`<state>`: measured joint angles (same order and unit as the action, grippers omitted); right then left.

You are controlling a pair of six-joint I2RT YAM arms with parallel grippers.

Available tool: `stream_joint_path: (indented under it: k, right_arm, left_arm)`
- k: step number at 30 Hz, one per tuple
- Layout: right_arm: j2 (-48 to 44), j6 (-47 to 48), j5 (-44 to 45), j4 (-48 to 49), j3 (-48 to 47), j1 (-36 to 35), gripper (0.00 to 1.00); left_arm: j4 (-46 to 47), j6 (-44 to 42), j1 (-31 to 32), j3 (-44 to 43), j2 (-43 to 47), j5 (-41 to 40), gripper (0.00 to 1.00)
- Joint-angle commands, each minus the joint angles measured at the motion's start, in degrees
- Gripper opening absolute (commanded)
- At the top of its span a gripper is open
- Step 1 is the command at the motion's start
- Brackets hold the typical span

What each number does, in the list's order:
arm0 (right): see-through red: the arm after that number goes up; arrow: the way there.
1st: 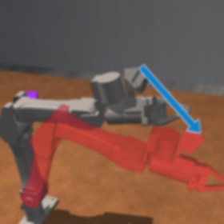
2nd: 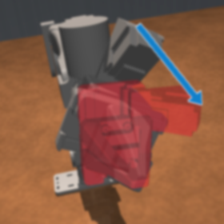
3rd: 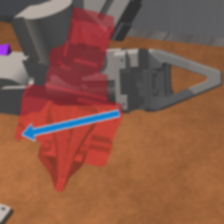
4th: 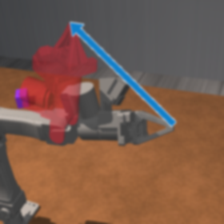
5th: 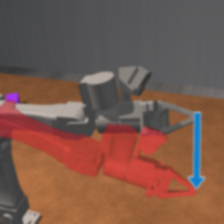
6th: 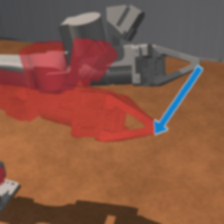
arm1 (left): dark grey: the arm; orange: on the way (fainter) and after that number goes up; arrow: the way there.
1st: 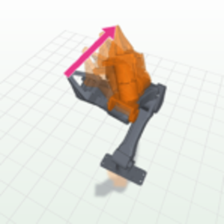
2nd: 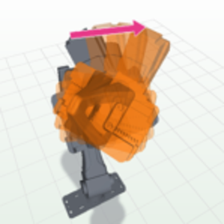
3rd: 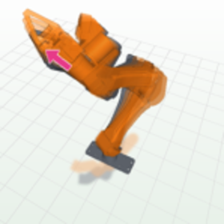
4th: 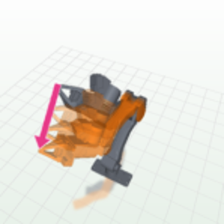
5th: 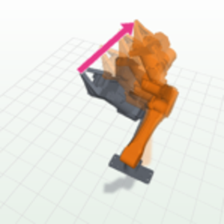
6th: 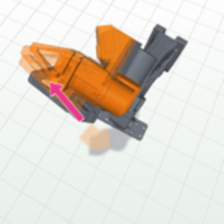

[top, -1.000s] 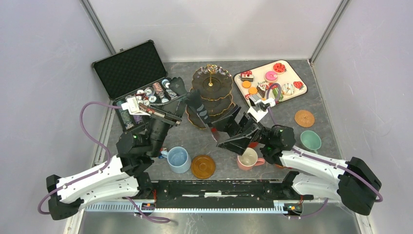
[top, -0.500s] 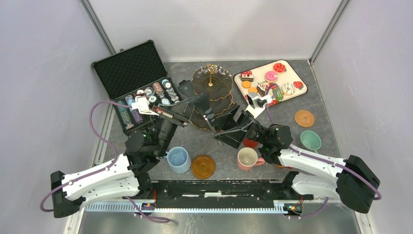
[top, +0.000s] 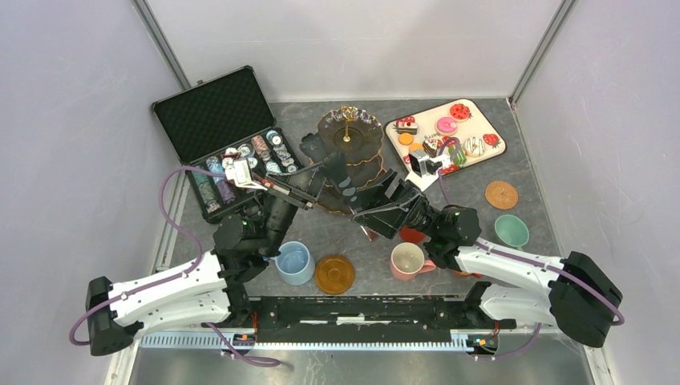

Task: Serve the afternoon tea

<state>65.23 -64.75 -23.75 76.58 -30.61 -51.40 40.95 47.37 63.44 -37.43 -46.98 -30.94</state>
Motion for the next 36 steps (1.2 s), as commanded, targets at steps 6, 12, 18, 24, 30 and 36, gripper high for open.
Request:
stream_joint_path:
  k: [6, 12, 18, 24, 30, 36]
  right_arm:
    - [-0.09, -1.03, 1.66, 5.34, 0.64, -0.37, 0.71]
    - [-0.07, -1.19, 1.75, 5.79, 0.82, -0.37, 0.69]
    - [-1.89, -0.46, 1.16, 4.28, 1.66, -0.3, 0.64]
    - [-7.71, 4.82, 1.65, -4.76, 3.64, 0.04, 0.64]
    - [-20.61, 27.74, 11.37, -42.78, 0.08, 0.68, 0.64]
    - [-30.73, 47.42, 36.2, -81.34, -10.48, 0.69, 0.63]
  left_arm:
    - [3.7, 3.34, -0.2, 1.27, -0.39, -1.41, 0.02]
    - [2.94, 2.92, -0.18, 1.46, -0.38, -1.4, 0.26]
    - [-0.83, 1.01, -0.22, 0.76, 1.05, -1.75, 0.52]
    - [-6.24, -2.68, -0.19, 0.6, 4.08, -1.16, 0.86]
    - [-22.42, -10.96, -0.19, -2.06, 11.06, -0.62, 1.0]
    - [-46.21, -24.53, -0.22, -15.55, 11.24, -0.09, 1.0]
